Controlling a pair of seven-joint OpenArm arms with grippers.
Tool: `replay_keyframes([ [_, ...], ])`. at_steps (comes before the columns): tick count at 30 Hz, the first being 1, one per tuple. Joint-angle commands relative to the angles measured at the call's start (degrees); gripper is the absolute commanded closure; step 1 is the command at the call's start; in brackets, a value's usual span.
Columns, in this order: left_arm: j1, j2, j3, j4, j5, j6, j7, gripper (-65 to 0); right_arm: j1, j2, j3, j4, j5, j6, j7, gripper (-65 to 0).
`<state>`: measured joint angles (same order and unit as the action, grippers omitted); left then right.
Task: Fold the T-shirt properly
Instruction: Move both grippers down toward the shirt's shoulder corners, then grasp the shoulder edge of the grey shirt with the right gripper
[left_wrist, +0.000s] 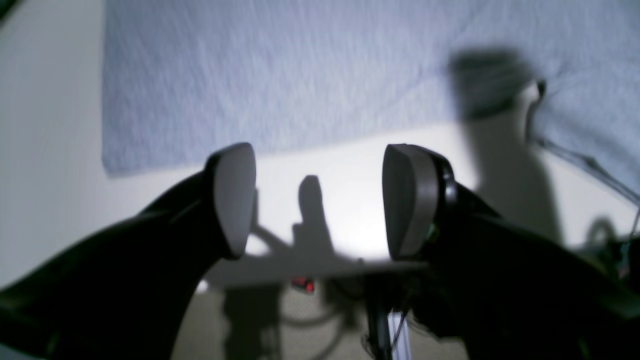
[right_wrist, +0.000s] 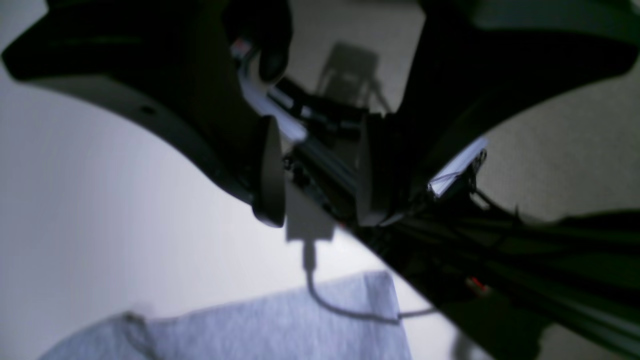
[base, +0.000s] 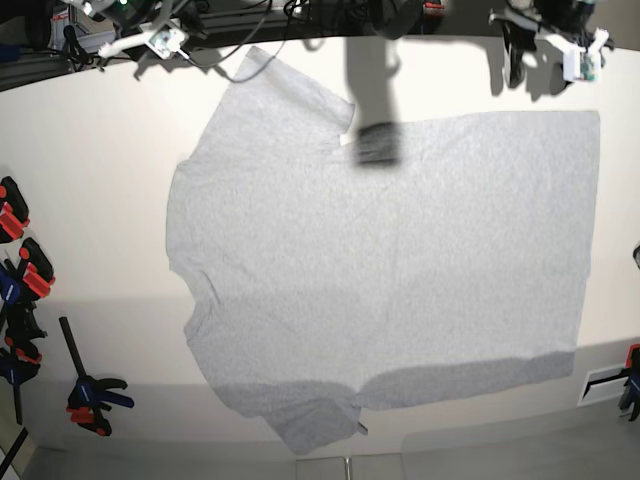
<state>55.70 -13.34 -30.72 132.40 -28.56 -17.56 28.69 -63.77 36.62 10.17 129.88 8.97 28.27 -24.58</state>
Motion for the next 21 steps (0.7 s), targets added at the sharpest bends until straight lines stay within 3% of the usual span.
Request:
replay_keyframes([
  [1, -0.68, -0.33, -0.31, 0.98, -0.44, -0.04, 0.31, -36.5, 0.87, 0.35, 0.28, 0.87, 0.07, 0.09, 0.90, -23.1],
  [6, -6.32, -0.22, -0.31, 0.98, -0.46, -0.04, 9.94, -36.5, 5.09, 0.37, -2.08, 0.87, -5.38, 1.38, -0.81, -23.1],
  [9, -7.41, -0.02, -0.31, 0.98, -0.44, -0.04, 10.08, -36.5, 6.47, 0.37, -6.99, 0.87, -14.36, 1.31, -0.50, -23.9],
  [13, -7.48, -0.02, -0.31, 0.98, -0.07, -0.04, 8.66, -36.5, 9.03, 0.35, -15.91, 0.22, -24.57, 1.20, 0.07, -32.3],
  [17, -7.48, -0.04, -0.31, 0.98, -0.02, -0.07, 8.61, -36.5, 12.81, 0.35, -24.37, -2.95, -32.09, -4.09, 0.04, -33.0],
  [19, -7.48, -0.04, -0.31, 0.98, -0.02, -0.07, 8.66, -36.5, 14.75, 0.35, -28.04, -5.11, -32.57, -7.61, -1.44, -32.9],
  [21, -7.48, -0.04, -0.31, 0.98, -0.02, -0.07, 8.61, -36.5, 17.05, 0.35, -31.69, -7.08, -32.59, -8.61, -4.24, -32.7],
])
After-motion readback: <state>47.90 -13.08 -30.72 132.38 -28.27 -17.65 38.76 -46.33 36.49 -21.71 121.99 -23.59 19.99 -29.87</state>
